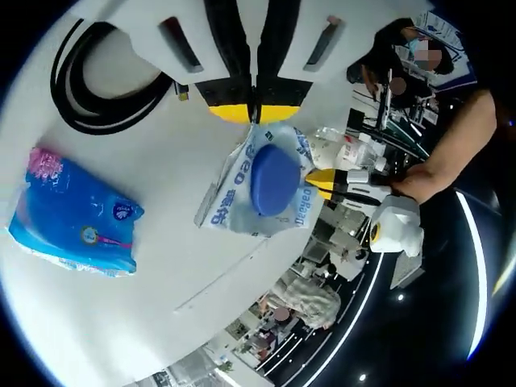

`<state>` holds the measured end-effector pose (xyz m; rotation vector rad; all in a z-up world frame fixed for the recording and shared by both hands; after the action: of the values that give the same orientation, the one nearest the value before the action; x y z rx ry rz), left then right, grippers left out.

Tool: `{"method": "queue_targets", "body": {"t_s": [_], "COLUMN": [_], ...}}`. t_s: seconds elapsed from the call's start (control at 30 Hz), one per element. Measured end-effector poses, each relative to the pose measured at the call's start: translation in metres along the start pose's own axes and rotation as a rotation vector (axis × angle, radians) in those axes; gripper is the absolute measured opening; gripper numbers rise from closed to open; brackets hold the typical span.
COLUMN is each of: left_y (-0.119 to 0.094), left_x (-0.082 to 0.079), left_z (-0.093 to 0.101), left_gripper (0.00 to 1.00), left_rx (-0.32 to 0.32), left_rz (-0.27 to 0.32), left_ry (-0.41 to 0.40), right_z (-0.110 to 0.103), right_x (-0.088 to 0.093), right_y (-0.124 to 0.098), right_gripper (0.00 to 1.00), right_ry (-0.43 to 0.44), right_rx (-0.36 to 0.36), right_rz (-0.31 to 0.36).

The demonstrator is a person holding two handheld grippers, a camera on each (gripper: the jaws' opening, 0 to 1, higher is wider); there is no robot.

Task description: Arrange the tabletop items into an orderly group along one side of the table until the central work area is clear of visible clutter.

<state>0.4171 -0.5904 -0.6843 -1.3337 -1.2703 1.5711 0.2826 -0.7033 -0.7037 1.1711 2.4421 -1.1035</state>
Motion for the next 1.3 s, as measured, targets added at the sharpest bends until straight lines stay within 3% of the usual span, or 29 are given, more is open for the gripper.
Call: {"method": "queue_targets", "body": {"t_s": [0.17, 0.6, 0.83, 0.97, 1.3], "left_y": [-0.004, -0.002, 0.004, 0.005, 0.017], "left_x": [0.003, 0.034, 0.047, 0.052, 0.069], "left_z": [0.001, 0.008, 0.006, 0.01, 0.016], "left_gripper": [0.0, 0.0, 0.0, 0.0, 0.0], "left_rx": [-0.007, -0.003, -0.021, -0.039, -0.094], "left_rz": [0.024, 0.077, 0.153, 0.177, 0.313], "left_ry": [-0.072, -0.248, -0.392, -0.425, -0.625], "right_z": [0.003, 0.01, 0.012, 0.015, 0.022], "right_x": [-0.006, -0.019, -0.019, -0.018, -0.019], "right_y": [-0.002, 0.01, 0.019, 0.024, 0.037], "right_gripper": [0.0, 0.0, 0.0, 0.0, 0.0], "right_ry": [-0.009, -0.08, -0.139, -0.179, -0.261], "right_rx": [0.007, 0.038, 0.053, 0.065, 0.099], "right_rz": [0.001, -0.027, -0.055, -0.07, -0.093]}}
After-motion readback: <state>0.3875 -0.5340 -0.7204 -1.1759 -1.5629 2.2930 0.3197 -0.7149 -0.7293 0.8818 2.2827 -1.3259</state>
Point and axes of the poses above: the point that each gripper's makers call its tool centre point, and the gripper's own axes: y roughly forward along the fingers, z roughly to its right, x roughly out of its underside, the point moved 2 cm from there along -y, roughly backward along the fingers, and after that the axes turned 3 degrees about -z, right-handed, at the moved point
